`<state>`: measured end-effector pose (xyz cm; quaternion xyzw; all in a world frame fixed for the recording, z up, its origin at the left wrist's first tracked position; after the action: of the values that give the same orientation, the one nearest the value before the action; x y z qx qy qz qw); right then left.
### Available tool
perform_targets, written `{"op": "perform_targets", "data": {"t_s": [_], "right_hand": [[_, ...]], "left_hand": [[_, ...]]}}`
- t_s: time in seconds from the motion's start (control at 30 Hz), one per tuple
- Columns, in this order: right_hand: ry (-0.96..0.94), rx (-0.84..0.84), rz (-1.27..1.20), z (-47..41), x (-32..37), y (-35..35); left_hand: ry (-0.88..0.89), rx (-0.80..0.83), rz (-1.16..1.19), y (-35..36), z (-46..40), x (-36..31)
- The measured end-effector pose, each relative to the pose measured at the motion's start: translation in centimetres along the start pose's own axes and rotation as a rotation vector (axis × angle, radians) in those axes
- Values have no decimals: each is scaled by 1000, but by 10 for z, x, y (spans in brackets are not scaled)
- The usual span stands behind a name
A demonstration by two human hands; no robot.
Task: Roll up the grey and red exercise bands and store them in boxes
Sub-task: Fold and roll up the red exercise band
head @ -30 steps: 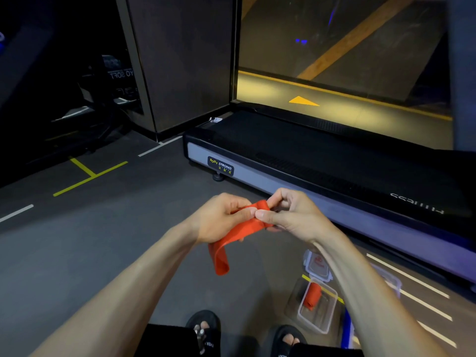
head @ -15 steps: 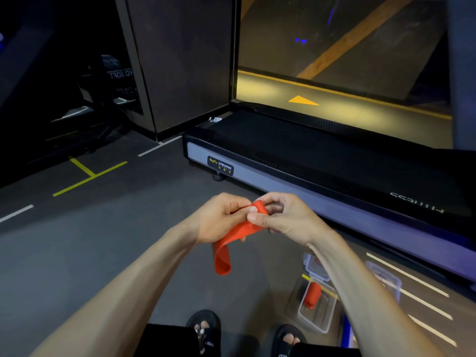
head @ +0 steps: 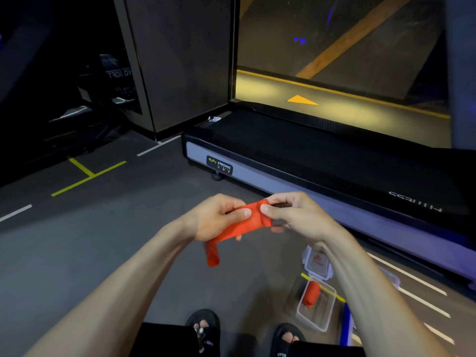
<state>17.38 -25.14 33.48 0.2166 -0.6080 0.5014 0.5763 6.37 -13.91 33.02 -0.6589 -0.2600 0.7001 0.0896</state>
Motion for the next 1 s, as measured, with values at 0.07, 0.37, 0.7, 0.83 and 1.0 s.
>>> {"op": "perform_targets", "data": {"t_s": [0.07, 0.37, 0.7, 0.83, 1.0], "right_hand": [[21, 20, -36, 0, -2, 2], [-4, -10, -18, -3, -1, 1], [-61, -85, 72, -7, 5, 3], [-75, -105, 86, -10, 6, 5], [-69, -108, 81, -9, 4, 9]], "left_hand": [[3, -4, -17, -1, 0, 0], [3, -8, 14, -2, 1, -4], [56, -11, -6, -1, 0, -10], [51, -21, -6, 0, 1, -11], [49, -29, 5, 4, -1, -15]]}}
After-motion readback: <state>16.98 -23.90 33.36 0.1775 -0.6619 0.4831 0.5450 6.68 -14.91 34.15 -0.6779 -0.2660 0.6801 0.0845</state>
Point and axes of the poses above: each hand's wrist, its own z-axis away from the middle knuckle, its own y-axis out of the palm, x = y × z, the point moved 8 cm from there along -z, towards the middle knuckle, and after that the axes turned 7 degrees about z, right-handed, at the moved point
